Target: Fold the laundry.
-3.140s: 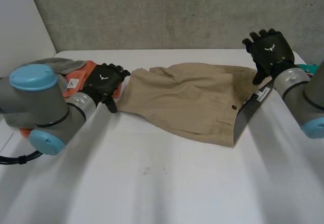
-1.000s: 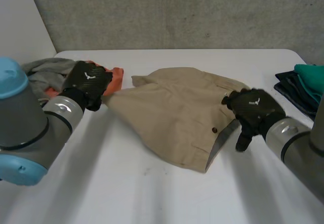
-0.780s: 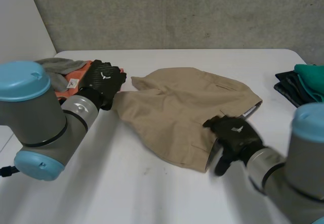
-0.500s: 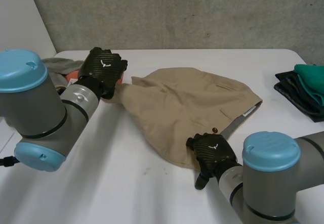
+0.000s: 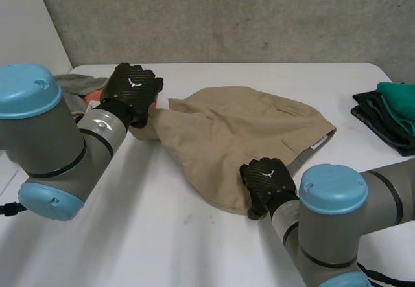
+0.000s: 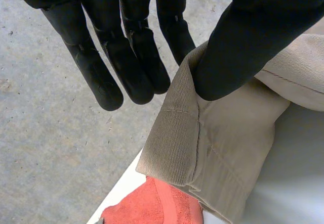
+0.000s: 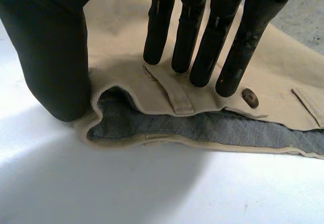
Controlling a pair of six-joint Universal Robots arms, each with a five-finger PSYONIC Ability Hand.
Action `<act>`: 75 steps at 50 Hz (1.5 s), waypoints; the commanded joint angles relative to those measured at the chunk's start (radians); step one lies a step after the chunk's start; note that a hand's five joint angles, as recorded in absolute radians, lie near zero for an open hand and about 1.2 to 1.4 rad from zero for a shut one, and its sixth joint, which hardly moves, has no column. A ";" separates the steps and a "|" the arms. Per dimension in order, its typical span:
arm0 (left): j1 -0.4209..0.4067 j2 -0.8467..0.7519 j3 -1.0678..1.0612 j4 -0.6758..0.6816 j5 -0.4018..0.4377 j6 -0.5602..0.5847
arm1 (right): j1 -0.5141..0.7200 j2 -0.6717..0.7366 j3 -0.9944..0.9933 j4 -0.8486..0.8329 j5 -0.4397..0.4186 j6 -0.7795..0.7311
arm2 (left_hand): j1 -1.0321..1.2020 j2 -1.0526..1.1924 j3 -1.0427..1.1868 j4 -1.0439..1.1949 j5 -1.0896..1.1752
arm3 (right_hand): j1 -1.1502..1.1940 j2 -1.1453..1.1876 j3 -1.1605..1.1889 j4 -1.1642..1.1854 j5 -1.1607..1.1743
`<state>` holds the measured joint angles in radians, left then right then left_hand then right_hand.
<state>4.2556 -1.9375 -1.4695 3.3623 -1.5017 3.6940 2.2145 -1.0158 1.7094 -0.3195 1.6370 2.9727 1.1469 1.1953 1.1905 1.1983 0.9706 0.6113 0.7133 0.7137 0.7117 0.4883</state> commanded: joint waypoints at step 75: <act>-0.168 -0.159 0.120 -0.396 -0.157 0.116 | -0.340 -0.299 -0.139 0.910 -0.207 -0.618 | 0.249 0.201 0.206 0.198 0.251 | -0.250 -0.352 -0.353 -0.351 -0.302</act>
<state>4.0750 -2.0486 -1.4005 2.9669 -1.6526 3.8152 1.8691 -1.2845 1.5567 0.5169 1.4372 2.3520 1.1469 1.1954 1.1906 1.1988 0.9706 0.3354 0.4108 0.3771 0.3684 0.1981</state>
